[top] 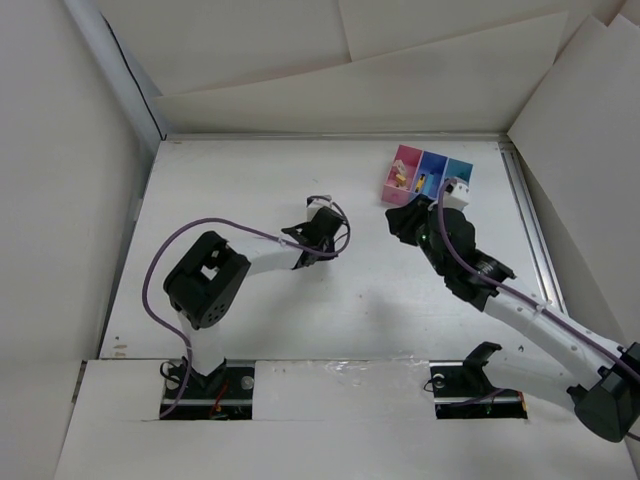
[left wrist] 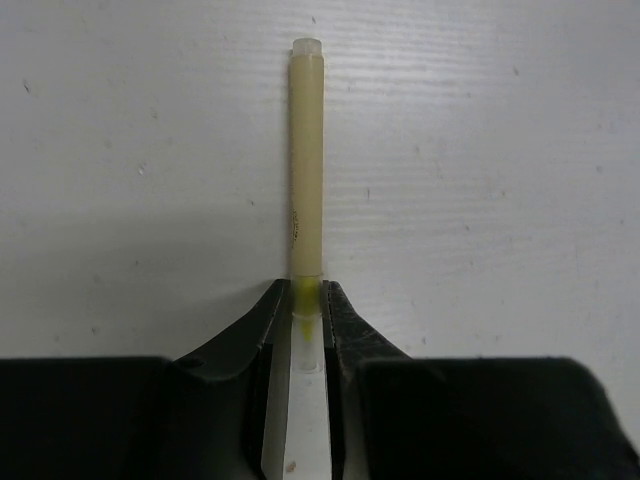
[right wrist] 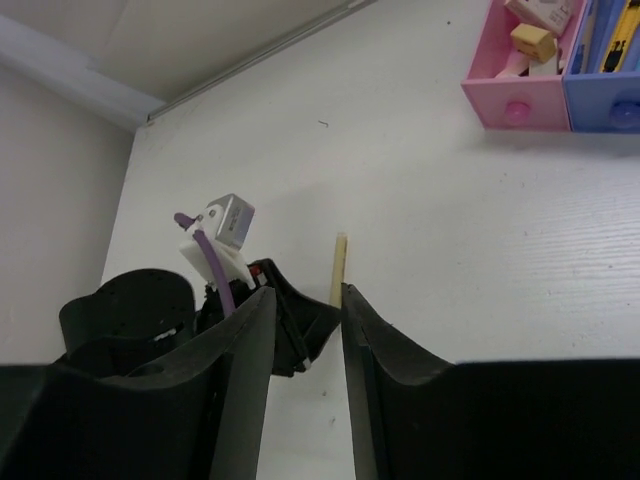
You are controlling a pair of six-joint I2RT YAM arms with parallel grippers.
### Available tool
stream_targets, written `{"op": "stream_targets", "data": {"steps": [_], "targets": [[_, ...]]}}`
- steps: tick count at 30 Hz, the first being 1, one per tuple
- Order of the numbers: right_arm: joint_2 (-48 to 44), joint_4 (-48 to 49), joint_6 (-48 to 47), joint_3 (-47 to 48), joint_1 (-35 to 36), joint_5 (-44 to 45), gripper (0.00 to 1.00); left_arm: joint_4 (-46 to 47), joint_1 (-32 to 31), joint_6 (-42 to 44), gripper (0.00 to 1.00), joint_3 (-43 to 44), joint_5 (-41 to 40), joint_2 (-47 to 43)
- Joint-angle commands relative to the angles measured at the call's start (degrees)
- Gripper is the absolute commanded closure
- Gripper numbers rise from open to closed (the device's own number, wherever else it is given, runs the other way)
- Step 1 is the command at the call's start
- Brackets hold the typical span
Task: Sort the stationery into containers
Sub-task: Pick up the pen from the center of the board, then place the pen in the storage box.
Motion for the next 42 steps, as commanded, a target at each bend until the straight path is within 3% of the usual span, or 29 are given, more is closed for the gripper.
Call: {"op": "stream_targets", "data": {"steps": [1,3,7,9,11,14,20,31,34,37,39,40,42], "targets": [[0.6,0.9,0.8,-0.2,-1.4,-0.1,0.63,2.2,-0.3,1.9,1.0,-3.3,8.4,-6.7],[1.1,0.9,1.3,-0.2,-1.9,-0.6,0.71,5.8,-0.3,2.6,1.0,-4.5,12.0,-8.9],[2.2,0.9,1.3,-0.2,-2.4,-1.1,0.74,10.7,-2.5,3.8,1.0,-6.8,17.9,-13.0],[2.2,0.9,1.3,-0.2,-3.0,-1.9,0.66,13.5,-3.7,3.8,1.0,-6.8,21.4,-13.9],[3.7,0.9,1.3,-0.2,-3.7,-3.5,0.47,15.4,-3.7,3.8,1.0,-8.2,24.2,-15.1],[6.5,1.6,0.8,0.3,-4.3,-7.4,0.34,18.4,-3.7,3.2,1.0,-8.8,26.3,-16.5],[10.7,2.2,1.3,0.9,-5.3,-8.5,0.33,22.1,-3.7,2.7,1.0,-9.9,29.1,-19.2],[16.5,5.0,2.5,1.5,-7.6,-16.9,0.53,27.1,-3.7,1.7,1.0,-11.8,32.9,-20.3],[16.5,5.5,2.5,0.9,-7.6,-17.5,0.63,27.7,-3.7,1.7,1.0,-11.8,32.9,-20.3],[16.0,6.2,3.0,0.4,-8.1,-17.5,0.86,28.3,-3.7,1.1,1.0,-11.8,32.9,-20.3],[15.4,6.2,3.0,0.4,-8.1,-17.5,0.95,28.3,-3.7,1.1,1.0,-12.3,32.9,-20.3],[15.4,6.2,3.0,0.4,-8.1,-16.2,0.97,28.9,-3.7,1.1,0.97,-12.3,32.9,-20.3],[14.3,6.2,3.0,-0.2,-8.1,-15.2,1.0,29.5,-3.7,0.6,0.8,-12.8,32.9,-20.3]]}}
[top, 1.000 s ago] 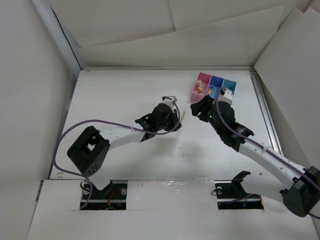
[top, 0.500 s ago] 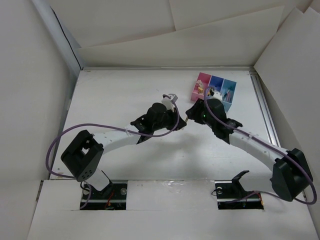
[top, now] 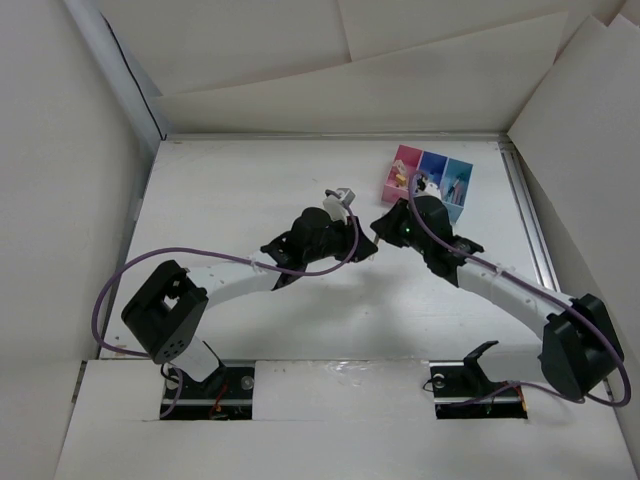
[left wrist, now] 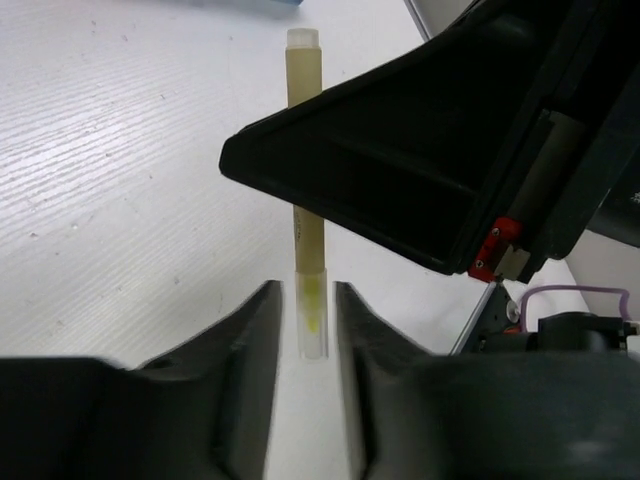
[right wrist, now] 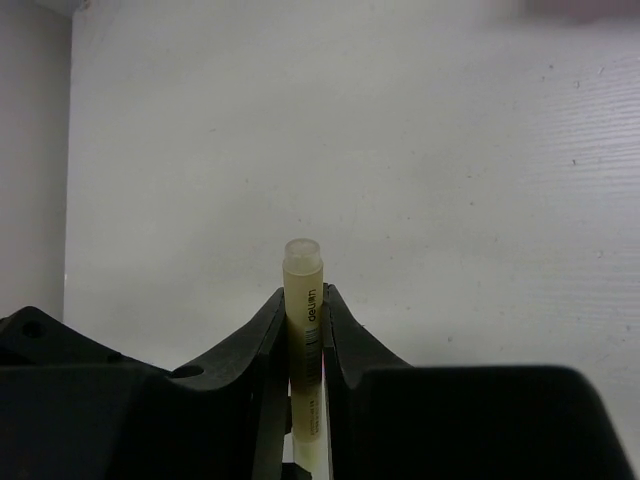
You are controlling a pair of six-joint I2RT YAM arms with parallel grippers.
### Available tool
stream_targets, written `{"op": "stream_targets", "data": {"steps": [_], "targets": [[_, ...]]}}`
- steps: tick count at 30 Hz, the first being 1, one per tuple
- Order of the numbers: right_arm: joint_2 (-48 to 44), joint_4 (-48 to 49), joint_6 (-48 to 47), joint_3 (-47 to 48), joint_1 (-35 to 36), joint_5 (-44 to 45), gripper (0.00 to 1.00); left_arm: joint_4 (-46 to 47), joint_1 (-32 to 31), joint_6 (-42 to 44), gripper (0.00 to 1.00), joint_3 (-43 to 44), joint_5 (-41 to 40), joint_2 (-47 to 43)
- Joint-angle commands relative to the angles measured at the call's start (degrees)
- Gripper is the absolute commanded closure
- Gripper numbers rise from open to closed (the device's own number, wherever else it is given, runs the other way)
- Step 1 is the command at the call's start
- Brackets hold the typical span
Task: Sort the stationery into containers
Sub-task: Place the pen in the storage box.
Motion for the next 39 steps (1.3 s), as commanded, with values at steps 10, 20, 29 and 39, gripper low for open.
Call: {"op": "stream_targets", "data": {"steps": [10,20,29,39], "targets": [[-3.7,0.7,-0.9,0.4,-4.9,10.0,1.0,6.3,0.1,2.2,0.0,-4.3,-1.3,-7.1],[4.9,-6.4,-0.3,12.9,-15.9,28.0,1.0,5.1,0.1,8.0,0.0,-9.3,-10.1,-15.5],[18.9,-7.0,-2.4,27.6,-28.3,30.6,1.0,7.2,0.1,9.3,0.0,-14.5,-11.8,-22.0],[32.1,-8.7,-10.0,39.0,-29.0,32.7,1.0,8.4,0.1,8.8,0.0,-16.8,-10.8,-26.3]]}}
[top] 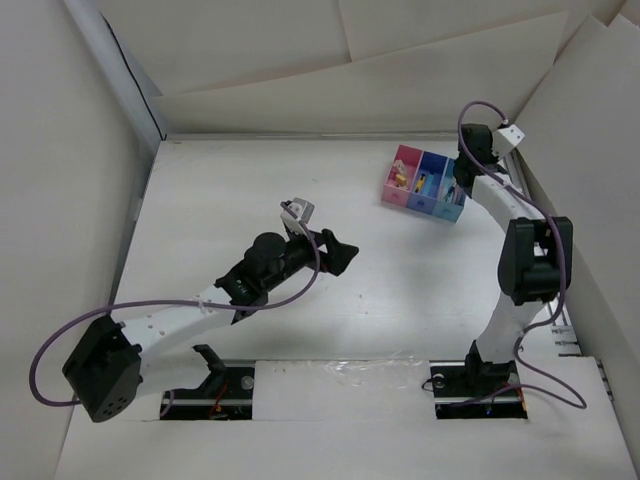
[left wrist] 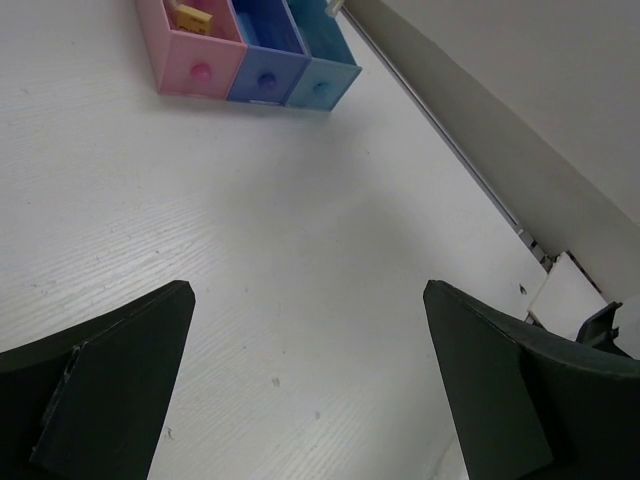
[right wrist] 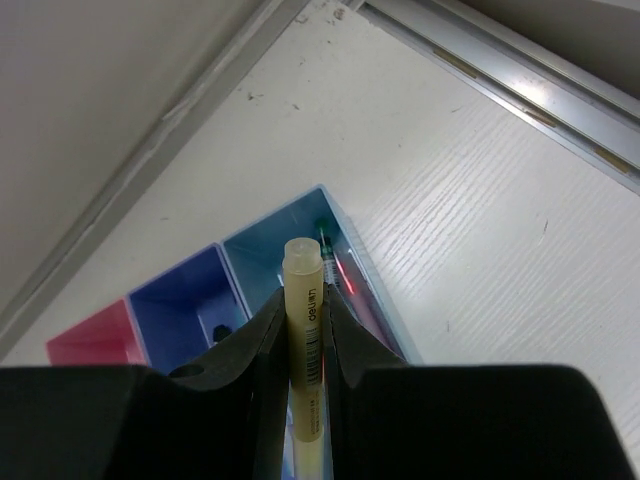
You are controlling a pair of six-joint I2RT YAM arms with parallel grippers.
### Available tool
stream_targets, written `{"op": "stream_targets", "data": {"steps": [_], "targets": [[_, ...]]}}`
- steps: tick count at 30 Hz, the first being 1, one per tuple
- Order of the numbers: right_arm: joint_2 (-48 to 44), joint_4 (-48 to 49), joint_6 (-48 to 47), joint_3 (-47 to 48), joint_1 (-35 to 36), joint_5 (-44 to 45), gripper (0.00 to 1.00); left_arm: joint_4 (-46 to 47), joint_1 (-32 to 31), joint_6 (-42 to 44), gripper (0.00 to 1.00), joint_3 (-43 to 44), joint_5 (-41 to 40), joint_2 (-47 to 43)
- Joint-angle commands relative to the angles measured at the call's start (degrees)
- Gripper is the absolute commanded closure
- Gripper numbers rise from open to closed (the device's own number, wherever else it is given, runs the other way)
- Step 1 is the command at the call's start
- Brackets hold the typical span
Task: Sort the stationery into containers
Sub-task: Place the pen in the storage box.
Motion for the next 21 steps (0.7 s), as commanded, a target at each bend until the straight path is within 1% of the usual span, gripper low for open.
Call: {"op": "stream_targets", "data": {"steps": [1,8,11,14,16,17,18,20,21], "targets": [[0.4,-0.5,-3.5,3.4,0.0,2.7,1.0,4.2,0.0,0.3,0.0,-0.8,0.1,-2.7],[4.1,-2.0,-5.3,6.2,-0.5,1.8,0.99,5.3,0.0,-0.2,0.0,-2.4,0.6,-4.9],[5.6,-2.0,-5.3,6.7,-0.5,1.8,0.96,5.3,0.0,-0.2,0.0,-3.0,0.1,-6.0],[6.7,-2.6,-5.3,6.7,-0.5,1.8,0.9,5.8,0.0,-0.7,0.0,-3.0,0.1,-6.5],[7.3,-2.6,-5.3,6.7,0.0,1.8,0.88,6.5,0.0,-0.7,0.0,-3.6,0.1,-6.5],[7.3,-2.6,-5.3,6.7,0.0,1.8,0.85,6.5,0.0,-0.7,0.0,-3.6,0.1,-7.0],[7.3,-2.6,-5.3,6.7,0.0,1.1,0.85,6.5,0.0,-0.7,0.0,-3.6,0.6,-7.1],[7.3,-2.6,-5.3,6.7,0.0,1.1,0.8,7.1,0.0,-0.7,0.0,-4.2,0.6,-7.6],[7.3,-2.6,-5.3,6.7,0.0,0.6,0.74,7.1,0.0,-0.7,0.0,-4.2,0.6,-7.6]]}}
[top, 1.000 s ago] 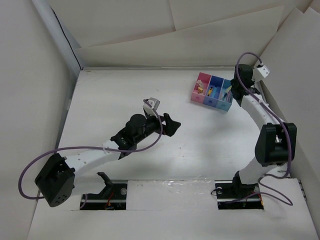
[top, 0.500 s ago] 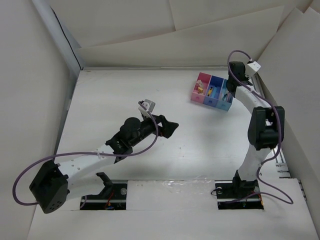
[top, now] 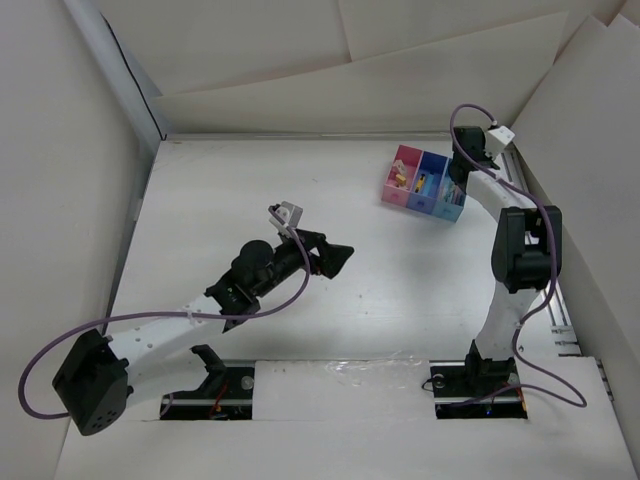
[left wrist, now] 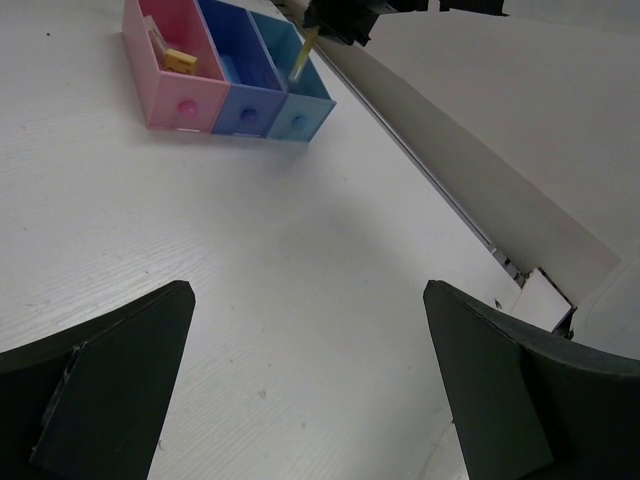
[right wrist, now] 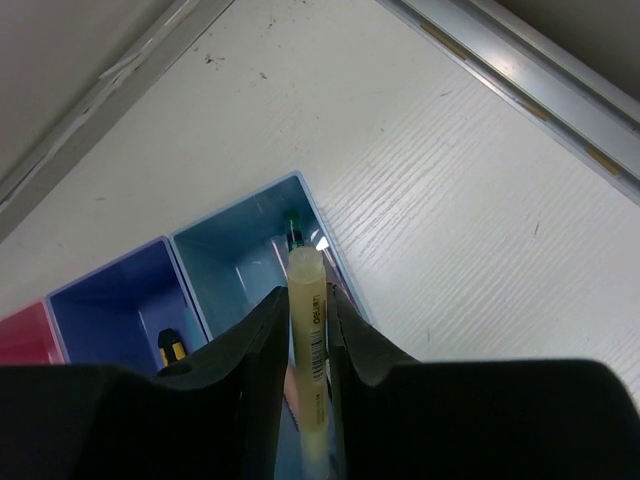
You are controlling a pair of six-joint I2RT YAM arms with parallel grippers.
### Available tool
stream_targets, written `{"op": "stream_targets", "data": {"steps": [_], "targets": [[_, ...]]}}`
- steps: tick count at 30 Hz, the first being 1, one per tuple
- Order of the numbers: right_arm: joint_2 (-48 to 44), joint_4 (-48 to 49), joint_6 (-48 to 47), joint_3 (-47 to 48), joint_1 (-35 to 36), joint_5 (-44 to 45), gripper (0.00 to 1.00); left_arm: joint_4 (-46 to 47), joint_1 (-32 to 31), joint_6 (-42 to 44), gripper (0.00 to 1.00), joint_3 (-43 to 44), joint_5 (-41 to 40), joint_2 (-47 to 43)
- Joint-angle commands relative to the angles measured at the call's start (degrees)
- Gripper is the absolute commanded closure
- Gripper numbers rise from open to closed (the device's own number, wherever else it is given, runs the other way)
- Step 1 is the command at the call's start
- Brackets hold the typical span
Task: Sort the stationery into containers
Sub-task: Place the pen in the storage box.
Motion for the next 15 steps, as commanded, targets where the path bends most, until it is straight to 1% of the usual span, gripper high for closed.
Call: {"op": "stream_targets", "data": {"steps": [1,2,3,6,7,8,10,12,15], "targets": [[-0.1,0.3,-0.8,2.2,0.1,-0.2,0.72,4.3,0.0,-0.2,0.0,-1.1,0.5,-2.2],[-0.1,0.3,-0.8,2.2,0.7,-0.2,0.69,4.3,0.0,-0.2,0.0,-1.1,0.5,-2.2],[-0.1,0.3,-0.8,2.2,0.7,-0.2,0.64,4.3,0.0,-0.2,0.0,-1.1,0.5,-2.2],[-0.6,0.3,-0.8,1.7,1.3,-0.2,0.55,4.3,0.0,-0.2,0.0,-1.1,0.5,-2.2],[-1.2,0.3,-0.8,1.7,1.3,-0.2,0.49,4.3,0.0,-0.8,0.0,-1.1,-0.2,-2.2],[-1.2,-0.3,-0.8,1.7,1.3,-0.2,0.46,4.3,0.0,-0.8,0.0,-1.1,-0.2,-2.2],[-3.4,-0.9,0.4,0.6,1.3,-0.2,0.4,3.7,0.0,-1.4,0.0,-1.1,-0.9,-2.2],[-5.6,-0.9,1.1,-0.3,1.3,-0.2,0.37,3.2,0.0,-2.0,0.0,-1.1,-1.6,-2.2],[-12.0,-0.9,3.4,-2.9,1.8,-2.3,0.29,3.2,0.0,-2.0,0.0,-1.1,-2.2,-3.3]]}}
